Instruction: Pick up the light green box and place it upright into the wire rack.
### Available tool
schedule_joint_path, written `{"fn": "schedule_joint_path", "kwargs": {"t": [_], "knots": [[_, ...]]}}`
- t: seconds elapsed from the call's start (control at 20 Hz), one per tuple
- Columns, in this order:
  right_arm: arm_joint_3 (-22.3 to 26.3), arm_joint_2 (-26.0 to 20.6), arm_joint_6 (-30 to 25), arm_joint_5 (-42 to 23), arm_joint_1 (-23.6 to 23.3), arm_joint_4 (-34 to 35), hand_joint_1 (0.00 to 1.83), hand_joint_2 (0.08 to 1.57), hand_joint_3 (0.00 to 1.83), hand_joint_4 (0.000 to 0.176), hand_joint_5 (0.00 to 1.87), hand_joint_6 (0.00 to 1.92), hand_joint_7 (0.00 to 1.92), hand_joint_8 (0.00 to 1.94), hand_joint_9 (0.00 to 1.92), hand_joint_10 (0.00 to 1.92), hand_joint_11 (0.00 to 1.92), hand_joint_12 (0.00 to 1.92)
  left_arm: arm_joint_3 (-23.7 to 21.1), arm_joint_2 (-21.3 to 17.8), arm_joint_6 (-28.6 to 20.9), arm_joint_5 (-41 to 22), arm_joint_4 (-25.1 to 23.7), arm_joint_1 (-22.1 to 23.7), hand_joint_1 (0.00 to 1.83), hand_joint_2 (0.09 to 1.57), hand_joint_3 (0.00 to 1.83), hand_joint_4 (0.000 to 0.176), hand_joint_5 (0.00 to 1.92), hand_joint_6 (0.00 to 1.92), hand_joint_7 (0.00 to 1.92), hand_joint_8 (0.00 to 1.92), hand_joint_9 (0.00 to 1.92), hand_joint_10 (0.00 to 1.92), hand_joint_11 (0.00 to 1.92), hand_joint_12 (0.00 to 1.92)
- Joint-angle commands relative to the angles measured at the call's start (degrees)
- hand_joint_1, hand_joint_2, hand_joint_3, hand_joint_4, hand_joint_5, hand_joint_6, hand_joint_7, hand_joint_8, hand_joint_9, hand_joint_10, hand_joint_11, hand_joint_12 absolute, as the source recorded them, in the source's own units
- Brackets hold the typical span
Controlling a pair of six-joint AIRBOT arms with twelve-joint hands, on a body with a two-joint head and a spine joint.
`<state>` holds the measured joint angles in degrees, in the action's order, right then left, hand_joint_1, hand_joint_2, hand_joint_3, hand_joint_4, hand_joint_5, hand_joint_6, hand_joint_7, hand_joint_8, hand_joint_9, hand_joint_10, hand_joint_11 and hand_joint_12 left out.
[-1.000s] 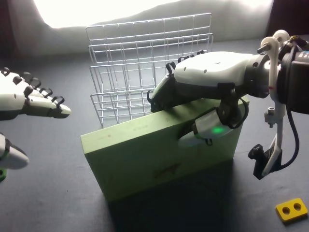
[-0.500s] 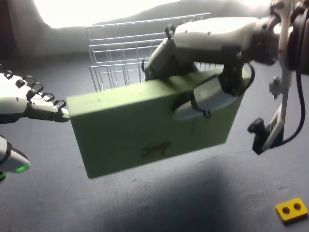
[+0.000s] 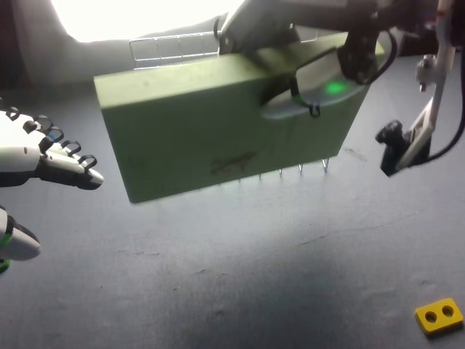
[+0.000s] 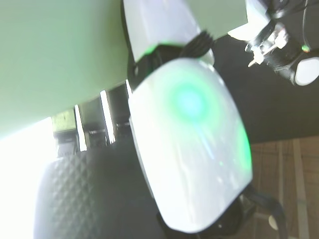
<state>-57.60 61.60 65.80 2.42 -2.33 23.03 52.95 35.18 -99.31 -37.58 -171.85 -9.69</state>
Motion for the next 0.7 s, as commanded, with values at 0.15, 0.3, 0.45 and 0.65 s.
{"fn": "schedule_joint_path", "kwargs": {"t": [0.15, 0.3, 0.45, 0.65], "knots": [[-0.29, -0.32, -0.47, -11.10, -1.12, 0.12, 1.35, 1.20, 0.00, 0.000, 0.81, 1.11, 0.86, 1.28, 0.69, 1.57, 0.49, 1.88, 0.47, 0.00, 0.12, 4.04, -0.72, 0.29, 0.47, 1.23, 0.00, 0.038, 0.06, 0.00, 0.10, 0.00, 0.09, 0.00, 0.00, 0.38], [-0.30, -0.31, -0.19, -14.81, -1.43, -0.49, 1.35, 1.20, 0.00, 0.000, 0.81, 1.07, 0.86, 1.29, 0.68, 1.59, 0.48, 1.89, 0.78, 0.04, 0.12, 4.09, -0.72, 0.27, 0.45, 1.26, 0.01, 0.000, 0.07, 0.01, 0.06, 0.00, 0.06, 0.00, 0.00, 0.16], [-0.37, -0.30, 0.27, -17.15, -1.64, -1.39, 1.35, 1.20, 0.00, 0.000, 0.81, 1.09, 0.86, 1.31, 0.68, 1.56, 0.48, 1.86, 1.31, 0.19, 0.12, 4.13, -0.72, 0.30, 0.42, 1.26, 0.00, 0.000, 0.05, 0.00, 0.03, 0.00, 0.03, 0.00, 0.00, 0.06], [-0.98, 0.01, 0.49, -18.76, -1.49, -3.26, 1.36, 1.18, 0.00, 0.000, 0.83, 1.02, 0.89, 1.28, 0.72, 1.52, 0.58, 1.78, 2.45, 0.41, 0.28, 4.14, -0.72, 0.29, 0.38, 1.26, 0.00, 0.000, 0.06, 0.01, 0.06, 0.01, 0.05, 0.01, 0.02, 0.03]]}}
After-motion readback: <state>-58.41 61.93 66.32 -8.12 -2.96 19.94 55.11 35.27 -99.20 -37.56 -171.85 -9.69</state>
